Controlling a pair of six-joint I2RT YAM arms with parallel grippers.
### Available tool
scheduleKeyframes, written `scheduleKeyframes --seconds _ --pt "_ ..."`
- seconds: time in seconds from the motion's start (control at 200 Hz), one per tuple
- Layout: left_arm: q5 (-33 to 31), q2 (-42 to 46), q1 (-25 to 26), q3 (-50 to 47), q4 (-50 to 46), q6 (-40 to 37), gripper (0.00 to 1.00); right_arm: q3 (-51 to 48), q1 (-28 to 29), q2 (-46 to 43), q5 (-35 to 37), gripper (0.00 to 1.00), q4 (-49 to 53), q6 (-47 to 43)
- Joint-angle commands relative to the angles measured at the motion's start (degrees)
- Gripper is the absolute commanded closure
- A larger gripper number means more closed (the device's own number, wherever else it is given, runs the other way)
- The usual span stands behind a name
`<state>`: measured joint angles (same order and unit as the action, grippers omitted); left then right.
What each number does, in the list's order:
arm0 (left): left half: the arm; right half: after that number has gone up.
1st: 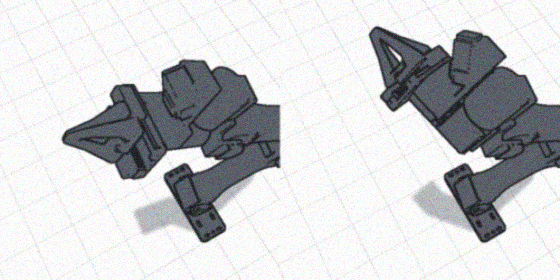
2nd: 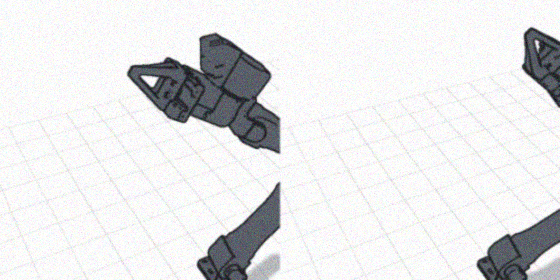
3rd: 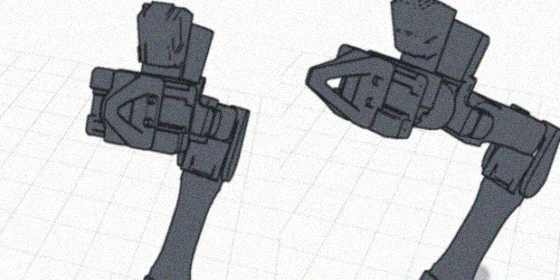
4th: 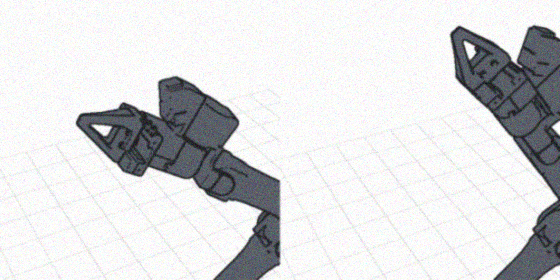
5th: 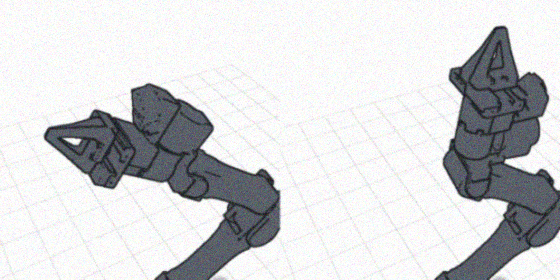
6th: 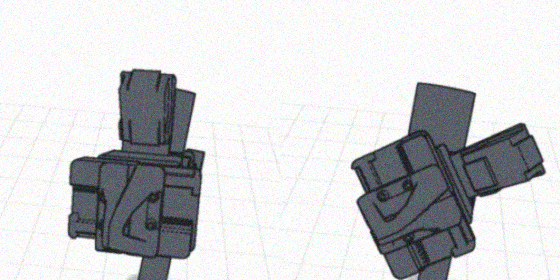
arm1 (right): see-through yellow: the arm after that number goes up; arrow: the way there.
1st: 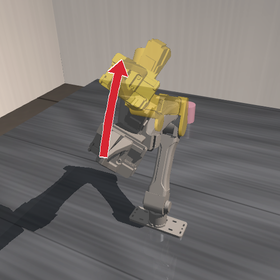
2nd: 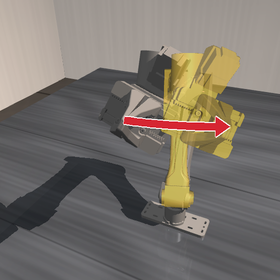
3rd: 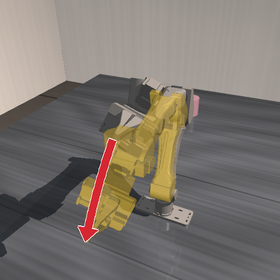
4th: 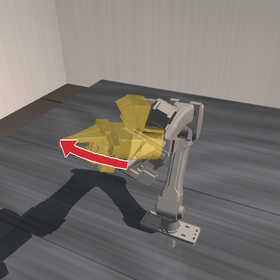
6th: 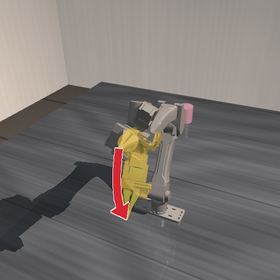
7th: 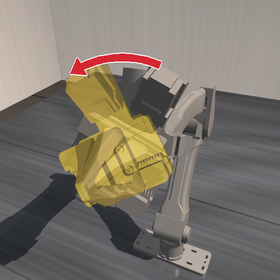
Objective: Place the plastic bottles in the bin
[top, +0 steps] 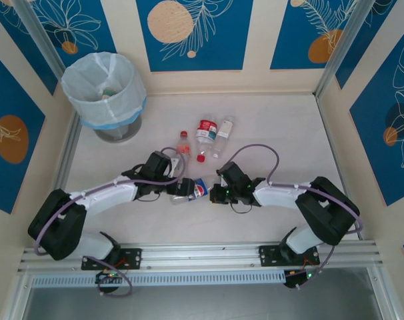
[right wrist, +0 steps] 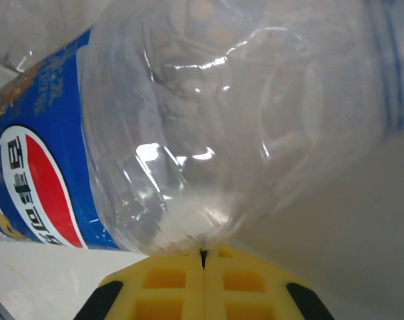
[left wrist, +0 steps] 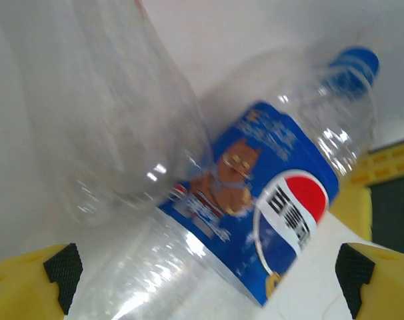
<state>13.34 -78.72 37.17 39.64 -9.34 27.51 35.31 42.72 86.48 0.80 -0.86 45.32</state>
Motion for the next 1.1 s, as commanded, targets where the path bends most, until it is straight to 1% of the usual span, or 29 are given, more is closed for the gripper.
scheduleKeyframes --seconds 0.0,0.135,0.28,0.32,0.45,0.595,0.68,0.765,0.91,0.98,1.055,1.095 --pt "2.57 2.92 0.97 -2.29 1.36 2.96 0.01 3.48 -0.27 2.92 -1.01 1.00 -0.54 -1.44" --pt "3.12 5.09 2.76 -3.75 2.39 4.64 0.01 7.45 -0.27 6.80 -2.60 1.00 -1.49 -2.26" --pt "3.03 6.05 4.86 -3.26 2.20 5.24 0.01 11.14 -0.49 9.55 -3.48 0.99 -1.02 -2.26" --pt "2.44 6.10 5.53 -2.94 1.54 5.23 0.01 11.51 -0.67 9.63 -3.70 0.97 -0.82 -2.12" --pt "-2.38 5.71 8.28 -0.95 -3.22 4.01 0.01 11.07 -1.17 7.46 -1.66 0.84 0.59 -1.60" --pt "-10.78 5.05 9.13 1.89 -10.75 3.91 0.01 8.06 -1.63 1.60 3.56 0.72 3.05 -0.42" --pt "-13.81 4.11 9.18 4.19 -13.93 3.87 0.01 5.96 -2.01 -2.83 7.61 0.65 4.96 0.21" --pt "-17.44 2.09 9.97 8.10 -18.02 3.34 0.01 4.86 -2.45 -7.13 11.52 0.53 7.16 -0.29" --pt "-22.07 -3.97 12.92 15.05 -24.19 1.67 0.01 4.77 -2.99 -12.08 16.35 0.35 10.88 -1.08" --pt "-24.38 -7.29 14.27 18.40 -27.40 2.72 0.01 4.85 -3.08 -13.59 18.04 0.17 12.23 -1.99" --pt "-27.95 -10.87 15.74 22.68 -31.97 5.20 0.01 4.86 -3.00 -14.93 20.71 0.00 14.25 -2.77" --pt "-29.99 -12.60 16.45 24.80 -34.19 6.99 0.01 4.70 -2.86 -15.80 22.71 0.00 15.50 -2.66"
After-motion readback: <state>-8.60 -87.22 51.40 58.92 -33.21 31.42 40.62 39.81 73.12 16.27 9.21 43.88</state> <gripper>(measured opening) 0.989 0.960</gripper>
